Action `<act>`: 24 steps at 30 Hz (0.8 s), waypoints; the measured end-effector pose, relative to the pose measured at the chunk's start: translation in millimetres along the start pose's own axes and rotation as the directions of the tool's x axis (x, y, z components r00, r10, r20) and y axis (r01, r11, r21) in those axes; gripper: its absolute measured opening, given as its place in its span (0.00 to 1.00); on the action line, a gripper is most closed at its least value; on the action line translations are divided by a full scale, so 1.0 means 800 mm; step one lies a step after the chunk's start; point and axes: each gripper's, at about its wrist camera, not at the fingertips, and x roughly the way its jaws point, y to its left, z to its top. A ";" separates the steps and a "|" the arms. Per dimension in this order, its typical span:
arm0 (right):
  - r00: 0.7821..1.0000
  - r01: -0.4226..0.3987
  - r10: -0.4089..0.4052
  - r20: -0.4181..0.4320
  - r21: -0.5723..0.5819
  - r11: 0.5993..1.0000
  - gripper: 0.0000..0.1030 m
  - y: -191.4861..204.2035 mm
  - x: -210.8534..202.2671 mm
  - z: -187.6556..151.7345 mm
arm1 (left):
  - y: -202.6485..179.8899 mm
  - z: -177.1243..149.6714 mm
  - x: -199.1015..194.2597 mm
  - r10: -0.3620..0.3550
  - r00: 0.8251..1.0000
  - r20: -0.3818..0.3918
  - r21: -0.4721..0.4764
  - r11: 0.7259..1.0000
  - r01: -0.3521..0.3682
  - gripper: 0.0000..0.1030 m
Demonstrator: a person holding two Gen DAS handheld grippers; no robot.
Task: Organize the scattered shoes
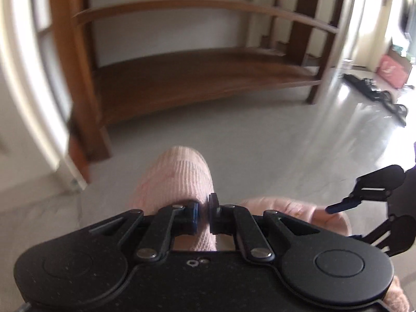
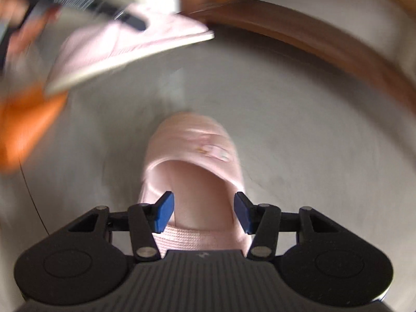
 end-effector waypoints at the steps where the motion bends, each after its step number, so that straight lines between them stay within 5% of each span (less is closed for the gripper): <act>1: 1.000 -0.021 0.021 0.001 0.005 1.000 0.52 0.001 0.000 0.002 | 0.000 -0.004 0.002 0.012 1.000 -0.014 -0.010 1.000 -0.012 0.05; 7: 0.993 -0.112 0.107 0.050 0.122 0.986 0.53 -0.009 -0.009 0.021 | 0.000 -0.031 0.016 0.010 0.993 -0.114 -0.079 0.997 -0.019 0.07; 14: 0.994 -0.097 0.088 0.070 0.126 0.987 0.54 0.000 -0.015 0.034 | -0.028 -0.060 -0.001 -0.047 0.997 -0.069 0.175 0.983 0.058 0.07; 16: 0.994 -0.097 0.088 0.068 0.139 0.985 0.53 -0.001 -0.015 0.032 | -0.035 -0.061 0.005 -0.055 0.993 -0.107 0.203 0.976 0.076 0.08; 21: 0.996 -0.080 0.074 0.051 0.139 0.987 0.53 0.006 -0.015 0.026 | -0.018 -0.061 0.010 -0.137 0.978 -0.159 -0.042 0.990 0.132 0.23; 24: 0.997 -0.074 0.068 0.048 0.139 0.988 0.54 0.009 -0.017 0.026 | -0.011 -0.056 0.018 -0.199 0.972 -0.128 -0.155 0.972 0.178 0.48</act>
